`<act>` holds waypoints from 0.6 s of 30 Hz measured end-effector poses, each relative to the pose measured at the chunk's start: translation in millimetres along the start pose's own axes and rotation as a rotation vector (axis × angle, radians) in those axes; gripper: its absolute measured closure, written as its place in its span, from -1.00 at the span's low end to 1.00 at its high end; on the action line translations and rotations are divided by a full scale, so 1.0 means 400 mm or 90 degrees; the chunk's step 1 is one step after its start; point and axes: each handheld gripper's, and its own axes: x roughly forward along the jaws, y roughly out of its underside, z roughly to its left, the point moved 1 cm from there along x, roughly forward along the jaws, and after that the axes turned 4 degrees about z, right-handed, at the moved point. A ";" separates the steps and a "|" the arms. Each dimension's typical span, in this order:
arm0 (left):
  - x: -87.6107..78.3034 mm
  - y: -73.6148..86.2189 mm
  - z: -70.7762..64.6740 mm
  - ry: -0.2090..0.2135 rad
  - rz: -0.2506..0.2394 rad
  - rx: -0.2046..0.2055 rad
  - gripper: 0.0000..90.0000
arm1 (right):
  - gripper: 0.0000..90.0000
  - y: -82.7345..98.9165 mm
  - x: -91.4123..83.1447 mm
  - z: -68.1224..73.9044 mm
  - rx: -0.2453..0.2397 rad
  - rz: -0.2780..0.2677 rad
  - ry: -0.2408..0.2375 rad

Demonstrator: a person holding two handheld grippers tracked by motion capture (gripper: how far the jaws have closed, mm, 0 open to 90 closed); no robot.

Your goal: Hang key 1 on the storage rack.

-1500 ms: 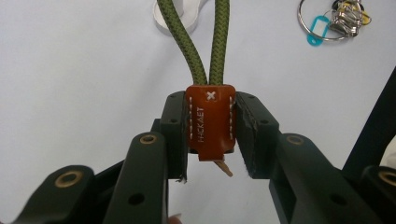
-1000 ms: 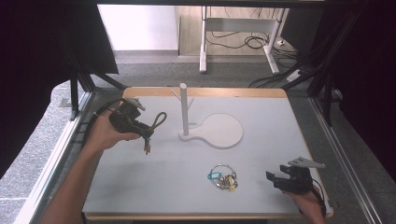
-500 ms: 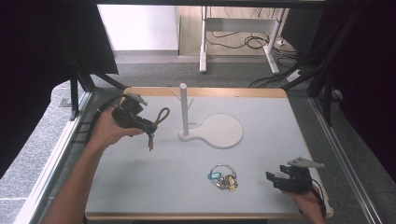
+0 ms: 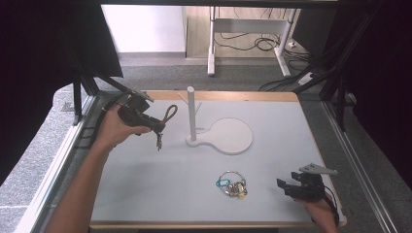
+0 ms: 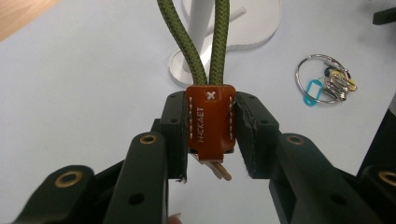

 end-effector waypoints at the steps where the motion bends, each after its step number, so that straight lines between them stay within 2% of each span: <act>1: 0.000 -0.004 0.006 0.003 -0.001 -0.004 0.48 | -0.30 0.000 0.001 0.000 0.000 0.000 -0.001; 7: -0.006 -0.017 0.020 0.004 -0.008 -0.003 0.48 | -0.30 0.001 0.002 0.000 0.001 0.002 -0.001; 18: -0.015 -0.035 0.043 0.016 -0.028 -0.019 0.48 | -0.30 0.001 0.003 -0.001 0.001 0.003 0.000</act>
